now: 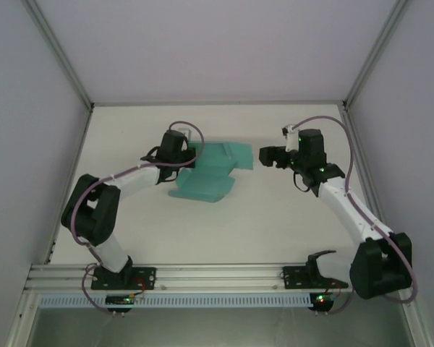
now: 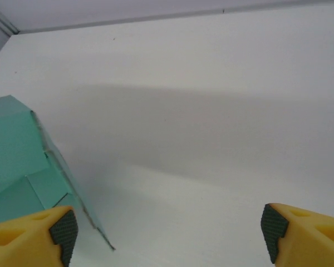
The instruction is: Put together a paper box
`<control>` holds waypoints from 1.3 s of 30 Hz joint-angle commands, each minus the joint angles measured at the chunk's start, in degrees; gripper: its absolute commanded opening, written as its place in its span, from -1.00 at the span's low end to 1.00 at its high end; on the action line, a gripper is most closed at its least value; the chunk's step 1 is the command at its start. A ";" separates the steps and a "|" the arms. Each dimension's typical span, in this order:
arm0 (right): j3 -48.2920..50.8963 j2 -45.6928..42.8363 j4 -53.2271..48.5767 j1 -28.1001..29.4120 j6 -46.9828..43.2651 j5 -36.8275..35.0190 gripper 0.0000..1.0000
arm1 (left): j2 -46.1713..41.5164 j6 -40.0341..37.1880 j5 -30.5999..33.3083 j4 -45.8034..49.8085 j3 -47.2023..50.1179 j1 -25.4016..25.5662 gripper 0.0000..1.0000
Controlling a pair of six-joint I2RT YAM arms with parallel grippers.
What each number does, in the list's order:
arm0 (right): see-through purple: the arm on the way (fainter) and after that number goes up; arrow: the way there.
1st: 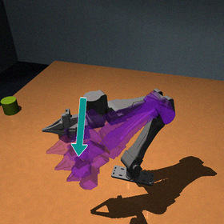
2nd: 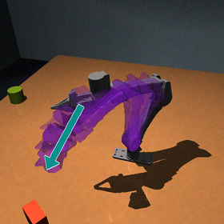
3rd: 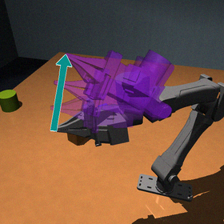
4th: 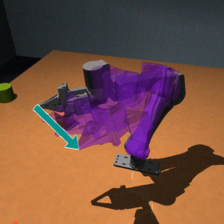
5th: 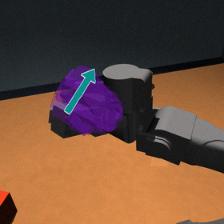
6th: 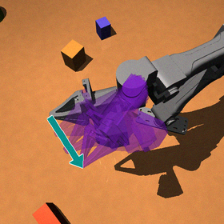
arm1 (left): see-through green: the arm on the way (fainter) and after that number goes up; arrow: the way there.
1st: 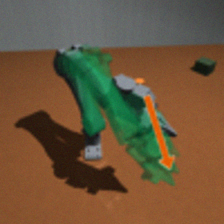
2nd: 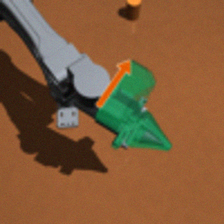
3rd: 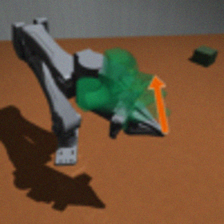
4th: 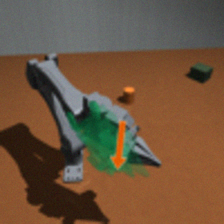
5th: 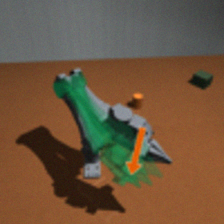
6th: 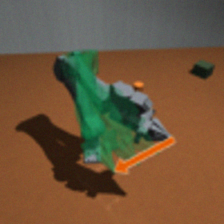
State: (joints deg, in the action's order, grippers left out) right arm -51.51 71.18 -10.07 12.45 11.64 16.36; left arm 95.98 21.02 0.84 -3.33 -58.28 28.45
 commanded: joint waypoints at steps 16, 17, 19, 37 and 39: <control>-8.73 16.10 -1.60 7.50 -9.68 25.56 0.42 | -1.85 -0.23 -0.60 -0.89 -0.29 -0.33 -0.98; -9.13 16.84 -1.24 8.01 -9.67 25.45 0.42 | -1.83 -0.19 -0.66 -0.84 -0.38 -0.35 -0.98; -10.26 18.52 -0.35 8.99 -9.30 25.65 0.39 | -1.70 -0.18 -0.43 -0.63 -0.62 -0.40 -0.98; -15.60 26.76 4.75 18.92 3.21 -13.70 0.00 | -1.83 -1.53 3.47 0.78 -1.04 2.21 -0.99; -15.05 27.35 5.90 19.70 6.12 -17.45 -0.35 | -1.75 -1.79 3.58 0.85 -1.29 2.58 -0.98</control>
State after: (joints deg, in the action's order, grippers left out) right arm -65.87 96.92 -6.24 31.57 12.82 10.15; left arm 95.24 20.38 5.32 -2.66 -57.60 29.80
